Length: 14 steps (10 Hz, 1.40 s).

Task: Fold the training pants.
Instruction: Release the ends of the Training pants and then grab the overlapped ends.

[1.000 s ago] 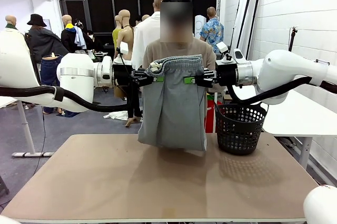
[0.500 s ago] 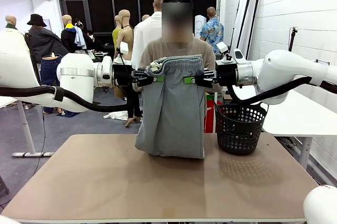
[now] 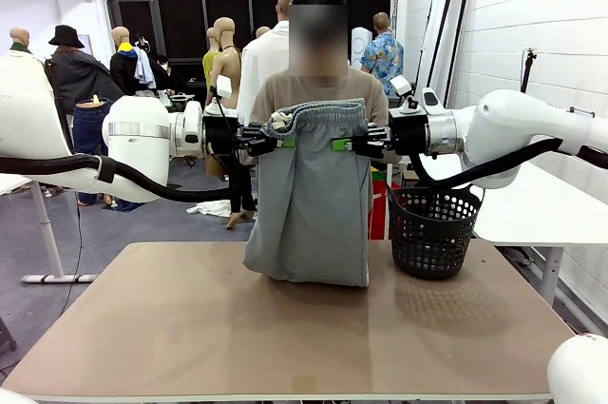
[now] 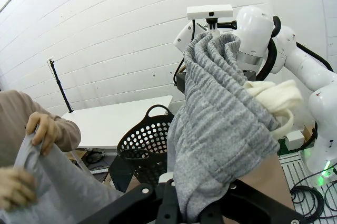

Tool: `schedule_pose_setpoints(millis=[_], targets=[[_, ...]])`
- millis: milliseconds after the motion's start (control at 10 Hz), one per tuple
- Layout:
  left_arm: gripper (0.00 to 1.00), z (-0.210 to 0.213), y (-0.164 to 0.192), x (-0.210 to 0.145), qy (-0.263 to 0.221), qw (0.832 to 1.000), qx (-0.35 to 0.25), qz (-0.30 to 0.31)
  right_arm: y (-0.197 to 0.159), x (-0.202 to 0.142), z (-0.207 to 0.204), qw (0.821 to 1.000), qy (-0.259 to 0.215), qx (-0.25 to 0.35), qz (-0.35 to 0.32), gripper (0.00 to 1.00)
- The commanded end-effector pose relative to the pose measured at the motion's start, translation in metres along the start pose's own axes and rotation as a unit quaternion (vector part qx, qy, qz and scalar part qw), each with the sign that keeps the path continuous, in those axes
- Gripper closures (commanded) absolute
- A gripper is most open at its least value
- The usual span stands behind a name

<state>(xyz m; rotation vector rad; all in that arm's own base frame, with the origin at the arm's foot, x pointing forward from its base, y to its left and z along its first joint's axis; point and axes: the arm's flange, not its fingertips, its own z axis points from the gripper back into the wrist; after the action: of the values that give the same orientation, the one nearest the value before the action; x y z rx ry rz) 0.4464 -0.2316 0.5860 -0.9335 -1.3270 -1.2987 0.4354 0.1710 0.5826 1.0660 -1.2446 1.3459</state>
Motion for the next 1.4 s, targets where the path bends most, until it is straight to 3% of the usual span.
schedule_pose_setpoints(millis=[0,1300], targets=[[1.00,-0.0003,-0.0020,0.0014,-0.010,1.000,0.011,-0.009,0.0019,0.0035,-0.0009,1.000,-0.003,0.003,-0.001,1.00],[1.00,-0.0003,-0.0020,0.0014,-0.010,1.000,0.011,-0.009,0.0019,0.0035,-0.0009,1.000,-0.003,0.003,-0.001,1.00]])
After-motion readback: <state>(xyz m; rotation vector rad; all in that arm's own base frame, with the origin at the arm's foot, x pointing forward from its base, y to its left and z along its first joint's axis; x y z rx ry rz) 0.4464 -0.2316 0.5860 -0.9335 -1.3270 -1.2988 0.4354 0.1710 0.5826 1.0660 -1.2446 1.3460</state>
